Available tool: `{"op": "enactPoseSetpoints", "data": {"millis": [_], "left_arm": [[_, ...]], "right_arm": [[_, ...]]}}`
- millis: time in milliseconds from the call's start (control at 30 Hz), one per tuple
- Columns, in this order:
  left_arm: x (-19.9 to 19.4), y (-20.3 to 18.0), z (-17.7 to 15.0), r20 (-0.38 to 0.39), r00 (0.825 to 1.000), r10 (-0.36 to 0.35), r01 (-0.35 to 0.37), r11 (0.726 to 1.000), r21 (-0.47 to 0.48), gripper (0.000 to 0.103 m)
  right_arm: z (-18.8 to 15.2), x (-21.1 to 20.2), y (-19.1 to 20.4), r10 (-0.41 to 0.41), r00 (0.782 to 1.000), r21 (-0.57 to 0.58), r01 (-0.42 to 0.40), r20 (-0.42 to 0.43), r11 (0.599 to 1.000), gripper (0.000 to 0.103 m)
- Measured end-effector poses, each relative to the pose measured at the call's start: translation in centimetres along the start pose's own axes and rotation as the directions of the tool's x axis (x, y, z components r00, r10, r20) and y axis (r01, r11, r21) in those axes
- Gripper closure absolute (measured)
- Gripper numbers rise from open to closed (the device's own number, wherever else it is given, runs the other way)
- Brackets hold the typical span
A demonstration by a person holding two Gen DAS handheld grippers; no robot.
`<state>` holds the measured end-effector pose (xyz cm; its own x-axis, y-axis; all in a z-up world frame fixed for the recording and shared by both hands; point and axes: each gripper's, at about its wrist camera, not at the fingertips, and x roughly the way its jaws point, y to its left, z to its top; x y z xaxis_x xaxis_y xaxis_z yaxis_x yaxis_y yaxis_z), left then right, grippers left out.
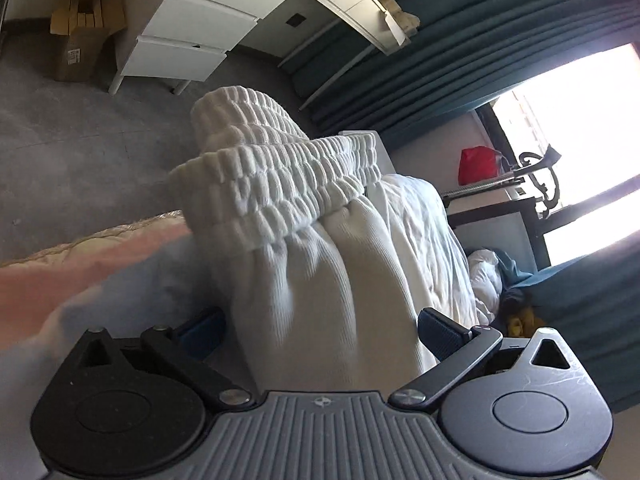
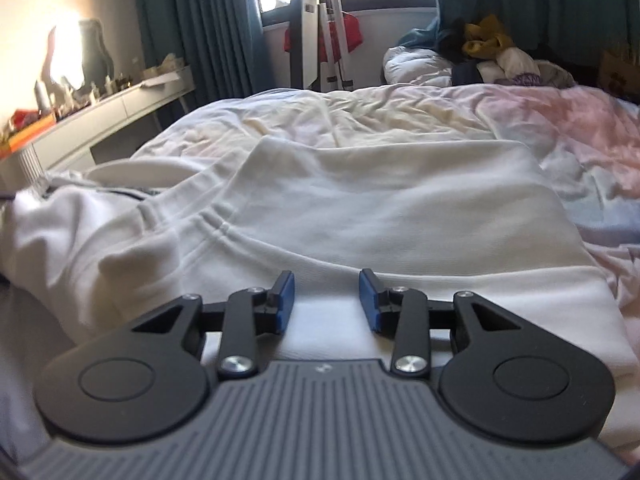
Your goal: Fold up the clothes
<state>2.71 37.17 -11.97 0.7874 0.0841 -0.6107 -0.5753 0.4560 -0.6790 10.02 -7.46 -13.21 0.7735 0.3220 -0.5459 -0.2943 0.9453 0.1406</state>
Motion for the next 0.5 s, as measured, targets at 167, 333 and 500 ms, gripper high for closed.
{"op": "enactPoseSetpoints", "data": {"millis": [167, 333, 500], "left_arm": [[1.6, -1.2, 0.7, 0.058, 0.998, 0.022, -0.026, 0.996, 0.084, 0.008], [2.2, -2.0, 1.0, 0.120, 0.992, 0.043, -0.054, 0.994, 0.091, 0.024], [1.5, -4.6, 0.1, 0.192, 0.981, 0.039, -0.080, 0.975, 0.209, 0.057]], "right_arm": [[0.1, 0.0, 0.4, -0.013, 1.000, -0.017, 0.014, 0.010, 1.000, 0.064], [0.0, -0.4, 2.8, -0.023, 0.999, -0.136, 0.027, 0.027, 0.990, 0.066], [0.0, 0.3, 2.0, 0.000, 1.000, -0.094, -0.001, -0.005, 0.996, 0.066]]}}
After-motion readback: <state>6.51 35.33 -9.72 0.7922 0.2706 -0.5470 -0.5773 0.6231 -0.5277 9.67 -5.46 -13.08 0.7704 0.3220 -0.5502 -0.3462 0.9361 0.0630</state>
